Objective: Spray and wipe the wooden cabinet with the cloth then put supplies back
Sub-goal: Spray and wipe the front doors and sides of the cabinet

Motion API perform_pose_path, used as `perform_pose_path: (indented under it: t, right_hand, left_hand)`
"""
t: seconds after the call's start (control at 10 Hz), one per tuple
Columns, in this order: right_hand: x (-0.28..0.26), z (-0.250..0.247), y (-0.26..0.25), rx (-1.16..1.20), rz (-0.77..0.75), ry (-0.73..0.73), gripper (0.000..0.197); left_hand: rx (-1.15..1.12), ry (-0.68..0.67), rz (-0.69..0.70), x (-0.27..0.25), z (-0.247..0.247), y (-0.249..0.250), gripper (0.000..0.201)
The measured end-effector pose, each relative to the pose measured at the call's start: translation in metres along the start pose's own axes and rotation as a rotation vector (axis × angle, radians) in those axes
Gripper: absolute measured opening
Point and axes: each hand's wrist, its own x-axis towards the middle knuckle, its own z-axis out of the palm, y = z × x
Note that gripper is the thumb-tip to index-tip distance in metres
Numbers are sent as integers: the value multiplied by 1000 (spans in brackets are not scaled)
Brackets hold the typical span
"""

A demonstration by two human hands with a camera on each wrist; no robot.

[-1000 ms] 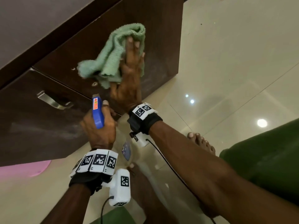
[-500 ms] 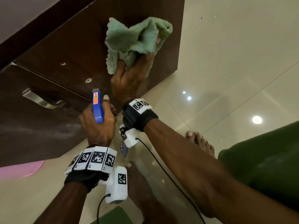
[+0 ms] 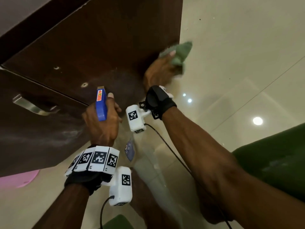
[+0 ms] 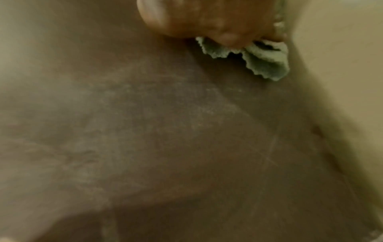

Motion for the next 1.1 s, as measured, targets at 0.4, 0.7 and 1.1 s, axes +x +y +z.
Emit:
perform_pose_path:
  t: [0.4, 0.7, 1.1]
  right_hand:
    - [0, 20, 18, 97, 189, 128, 52]
    - [-137, 44, 6, 6, -680, 1, 49]
    - [-56, -5, 65, -142, -683, -185, 37]
  left_hand:
    - [71, -13, -24, -1, 2, 13, 50]
    - [-40, 385, -130, -20, -29, -16, 48]
    - [-156, 111, -195, -20, -27, 2, 34]
